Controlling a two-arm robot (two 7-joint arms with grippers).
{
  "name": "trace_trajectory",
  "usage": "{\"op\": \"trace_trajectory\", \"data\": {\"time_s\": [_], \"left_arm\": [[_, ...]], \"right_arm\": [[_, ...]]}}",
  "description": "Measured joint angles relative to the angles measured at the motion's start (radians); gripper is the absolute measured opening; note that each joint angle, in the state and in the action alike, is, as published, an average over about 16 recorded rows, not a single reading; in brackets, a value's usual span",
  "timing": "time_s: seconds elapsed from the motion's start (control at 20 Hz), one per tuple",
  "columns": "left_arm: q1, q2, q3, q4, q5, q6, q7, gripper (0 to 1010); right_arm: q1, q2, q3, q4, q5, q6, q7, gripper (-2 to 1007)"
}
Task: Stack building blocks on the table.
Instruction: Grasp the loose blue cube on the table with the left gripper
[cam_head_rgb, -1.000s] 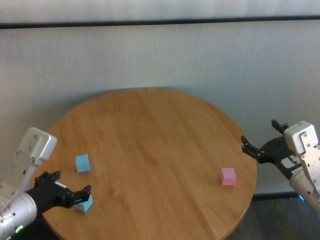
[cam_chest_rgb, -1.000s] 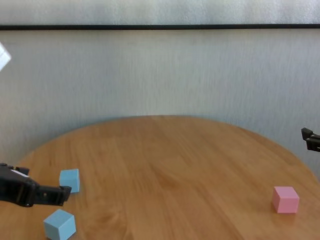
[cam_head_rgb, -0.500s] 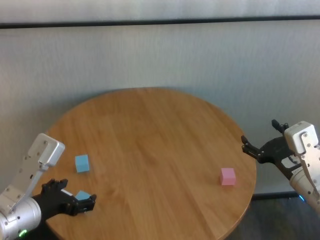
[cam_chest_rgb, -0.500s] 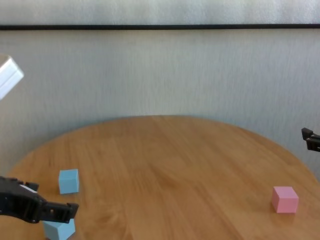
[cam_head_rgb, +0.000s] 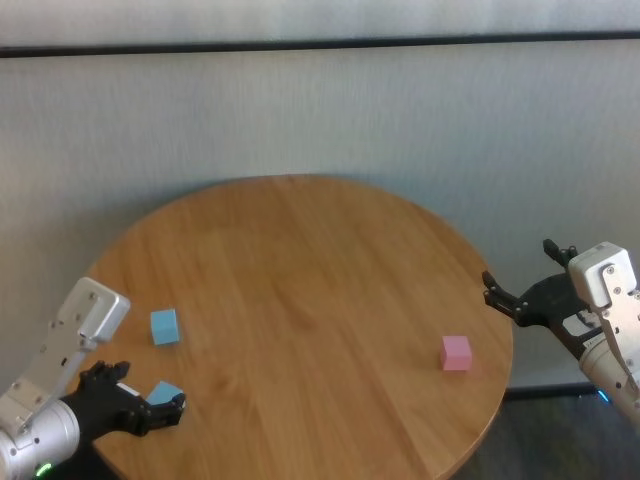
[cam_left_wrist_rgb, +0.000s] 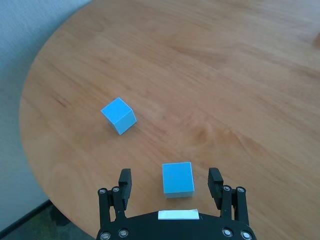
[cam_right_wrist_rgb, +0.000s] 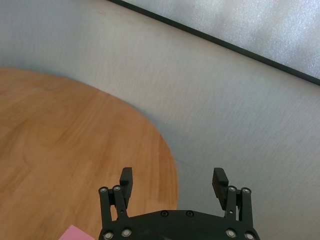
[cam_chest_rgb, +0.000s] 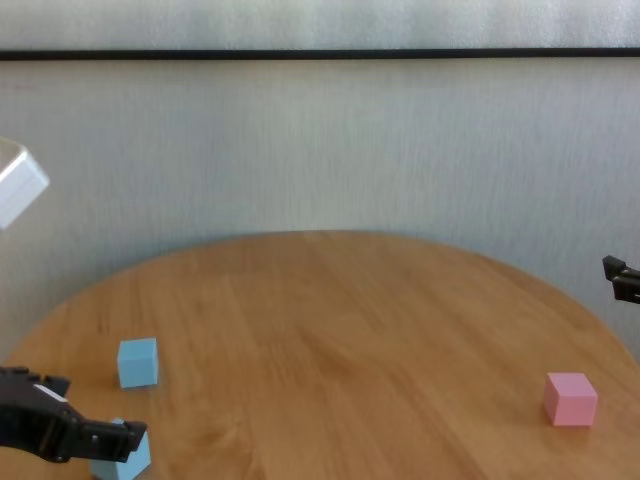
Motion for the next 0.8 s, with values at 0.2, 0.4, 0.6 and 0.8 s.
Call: {"op": "trace_trajectory", "data": {"time_s": [0.2, 0.4, 0.6, 0.8], "left_arm": [[-0.01, -0.004, 0.006, 0.024, 0.018, -0.017, -0.016, 1002], [-0.018, -0.014, 0.007, 0.043, 0.028, -0.023, -0.027, 1002], [-0.027, -0.026, 0.004, 0.058, 0.032, -0.017, -0.036, 1002], [-0.035, -0.04, -0.001, 0.071, 0.031, 0.001, -0.04, 1002]], "right_arm": [[0.0, 0.0, 0.0, 0.0, 0.0, 0.0, 0.0, 1005], [0.0, 0.0, 0.0, 0.0, 0.0, 0.0, 0.0, 1005], [0.0, 0.0, 0.0, 0.0, 0.0, 0.0, 0.0, 1005], [0.0, 0.0, 0.0, 0.0, 0.0, 0.0, 0.0, 1005]]}}
